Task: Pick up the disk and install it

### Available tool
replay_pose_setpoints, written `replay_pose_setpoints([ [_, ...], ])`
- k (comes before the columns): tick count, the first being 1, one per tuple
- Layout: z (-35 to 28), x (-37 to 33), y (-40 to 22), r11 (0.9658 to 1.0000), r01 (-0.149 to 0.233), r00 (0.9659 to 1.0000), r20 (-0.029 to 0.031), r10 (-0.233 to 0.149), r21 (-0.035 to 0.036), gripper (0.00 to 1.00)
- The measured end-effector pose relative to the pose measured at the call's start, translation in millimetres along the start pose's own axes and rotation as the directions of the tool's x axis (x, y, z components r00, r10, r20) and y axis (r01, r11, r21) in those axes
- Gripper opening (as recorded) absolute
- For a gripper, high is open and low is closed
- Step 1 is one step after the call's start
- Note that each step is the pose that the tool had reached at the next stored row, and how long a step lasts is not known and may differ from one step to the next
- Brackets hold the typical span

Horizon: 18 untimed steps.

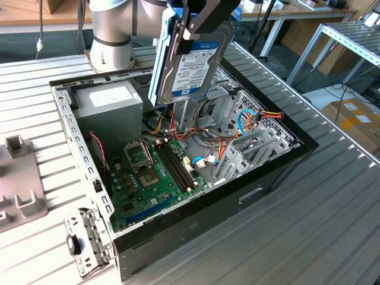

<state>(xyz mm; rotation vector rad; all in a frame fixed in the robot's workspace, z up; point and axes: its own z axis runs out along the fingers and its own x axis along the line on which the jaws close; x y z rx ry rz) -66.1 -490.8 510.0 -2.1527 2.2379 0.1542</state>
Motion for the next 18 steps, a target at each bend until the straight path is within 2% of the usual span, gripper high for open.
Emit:
replay_pose_setpoints([
  [8, -1.2, 12.5, -0.5, 1.0, 0.0, 1.0, 0.0, 0.0, 0.0, 0.37],
  [18, -2.3, 23.8, -1.0, 1.0, 0.0, 1.0, -0.0001, 0.0, -0.0001, 0.37],
])
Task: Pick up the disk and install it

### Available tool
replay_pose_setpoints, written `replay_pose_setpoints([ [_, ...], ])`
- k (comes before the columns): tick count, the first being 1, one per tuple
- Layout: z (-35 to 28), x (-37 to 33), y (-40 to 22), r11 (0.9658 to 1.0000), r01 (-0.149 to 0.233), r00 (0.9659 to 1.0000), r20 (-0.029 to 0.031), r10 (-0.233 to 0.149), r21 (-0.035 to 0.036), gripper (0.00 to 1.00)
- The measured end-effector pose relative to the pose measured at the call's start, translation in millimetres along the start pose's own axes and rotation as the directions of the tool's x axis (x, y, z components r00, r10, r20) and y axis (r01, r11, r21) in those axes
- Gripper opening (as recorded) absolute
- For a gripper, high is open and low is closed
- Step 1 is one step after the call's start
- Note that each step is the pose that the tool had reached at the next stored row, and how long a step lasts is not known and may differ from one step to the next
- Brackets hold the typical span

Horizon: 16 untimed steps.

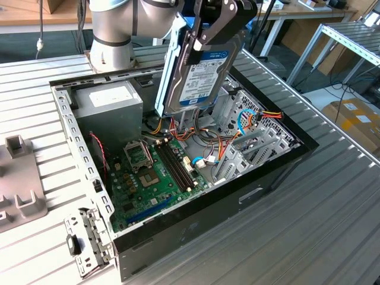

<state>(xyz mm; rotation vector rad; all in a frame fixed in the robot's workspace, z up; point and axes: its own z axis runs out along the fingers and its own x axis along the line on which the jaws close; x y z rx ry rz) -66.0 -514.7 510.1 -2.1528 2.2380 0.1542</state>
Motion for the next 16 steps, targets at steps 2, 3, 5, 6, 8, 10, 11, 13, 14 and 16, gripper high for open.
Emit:
replay_pose_setpoints([
  [2, -0.1, 1.8, -0.1, 1.0, 0.0, 1.0, 0.0001, 0.0, 0.0001, 0.37],
  [3, -0.3, 3.3, -0.2, 1.0, 0.0, 1.0, 0.0, 0.0, 0.0001, 0.37],
  [5, -0.4, 4.9, -0.2, 1.0, 0.0, 1.0, 0.0001, 0.0, 0.0, 0.37],
  [6, -0.5, 5.9, -0.3, 1.0, 0.0, 1.0, 0.0001, 0.0, 0.0, 0.37],
  [8, -0.7, 7.7, -0.4, 1.0, 0.0, 1.0, 0.0001, 0.0, 0.0001, 0.37],
  [10, -0.8, 9.3, -0.6, 1.0, 0.0, 1.0, 0.0001, 0.0, 0.0001, 0.37],
  [11, -0.9, 9.9, -0.6, 1.0, 0.0, 1.0, 0.0001, 0.0, 0.0001, 0.37],
  [13, -1.1, 11.5, -0.8, 1.0, 0.0, 1.0, 0.0001, 0.0, 0.0, 0.37],
  [14, -1.1, 12.1, -0.9, 1.0, 0.0, 1.0, 0.0001, 0.0, 0.0, 0.37],
  [16, -1.2, 13.7, -1.1, 1.0, 0.0, 1.0, 0.0001, 0.0, 0.0001, 0.37],
])
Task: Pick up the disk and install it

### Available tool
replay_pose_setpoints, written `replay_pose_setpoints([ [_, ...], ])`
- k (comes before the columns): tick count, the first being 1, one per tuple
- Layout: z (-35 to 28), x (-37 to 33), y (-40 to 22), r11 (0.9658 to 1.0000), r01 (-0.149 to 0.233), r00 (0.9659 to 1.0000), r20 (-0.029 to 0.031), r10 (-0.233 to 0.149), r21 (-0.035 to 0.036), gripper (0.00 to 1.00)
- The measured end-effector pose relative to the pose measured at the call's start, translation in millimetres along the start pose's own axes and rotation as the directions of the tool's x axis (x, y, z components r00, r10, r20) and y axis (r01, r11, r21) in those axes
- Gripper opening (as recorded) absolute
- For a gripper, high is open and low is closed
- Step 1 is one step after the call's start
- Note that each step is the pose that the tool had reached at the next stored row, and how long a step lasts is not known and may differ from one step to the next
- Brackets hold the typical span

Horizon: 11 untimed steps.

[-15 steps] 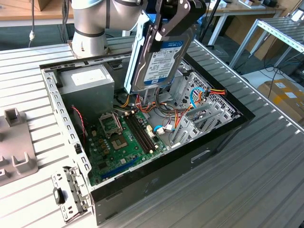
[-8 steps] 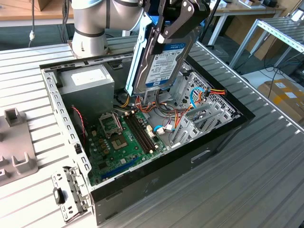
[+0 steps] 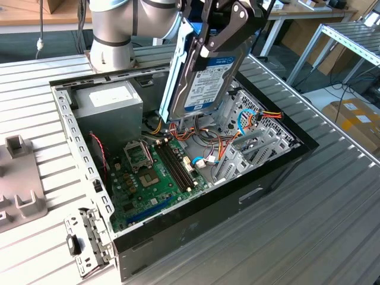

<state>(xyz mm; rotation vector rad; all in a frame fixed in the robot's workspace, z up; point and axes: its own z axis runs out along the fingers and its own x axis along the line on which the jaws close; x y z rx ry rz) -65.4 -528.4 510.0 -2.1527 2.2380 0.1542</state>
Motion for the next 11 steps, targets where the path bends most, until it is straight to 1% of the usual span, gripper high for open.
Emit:
replay_pose_setpoints([
  [11, -0.9, 9.5, -0.8, 1.0, 0.0, 1.0, 0.0, 0.0, 0.0, 0.37],
])
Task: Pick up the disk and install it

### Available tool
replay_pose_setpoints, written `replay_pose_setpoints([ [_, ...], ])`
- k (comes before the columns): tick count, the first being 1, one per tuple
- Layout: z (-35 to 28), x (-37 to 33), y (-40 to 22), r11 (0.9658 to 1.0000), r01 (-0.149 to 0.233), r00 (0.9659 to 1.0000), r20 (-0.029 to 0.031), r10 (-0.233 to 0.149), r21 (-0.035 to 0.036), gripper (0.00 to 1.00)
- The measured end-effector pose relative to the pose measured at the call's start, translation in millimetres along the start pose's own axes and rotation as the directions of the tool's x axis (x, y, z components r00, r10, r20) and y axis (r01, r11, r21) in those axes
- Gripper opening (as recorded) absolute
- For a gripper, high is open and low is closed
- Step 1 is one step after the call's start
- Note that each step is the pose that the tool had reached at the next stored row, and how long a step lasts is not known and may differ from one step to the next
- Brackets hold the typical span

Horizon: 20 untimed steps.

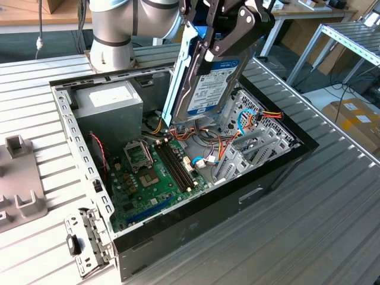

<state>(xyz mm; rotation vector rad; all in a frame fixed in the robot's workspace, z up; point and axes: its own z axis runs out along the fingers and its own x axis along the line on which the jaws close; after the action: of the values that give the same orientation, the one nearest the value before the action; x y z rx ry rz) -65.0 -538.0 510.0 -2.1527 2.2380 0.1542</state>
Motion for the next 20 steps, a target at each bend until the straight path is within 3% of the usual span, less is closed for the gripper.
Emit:
replay_pose_setpoints([
  [8, -0.8, 9.3, -1.4, 1.0, 0.0, 1.0, 0.0, 0.0, 0.0, 0.37],
  [20, -0.8, 15.1, -5.6, 1.0, 0.0, 1.0, 0.0, 0.0, 0.0, 0.37],
])
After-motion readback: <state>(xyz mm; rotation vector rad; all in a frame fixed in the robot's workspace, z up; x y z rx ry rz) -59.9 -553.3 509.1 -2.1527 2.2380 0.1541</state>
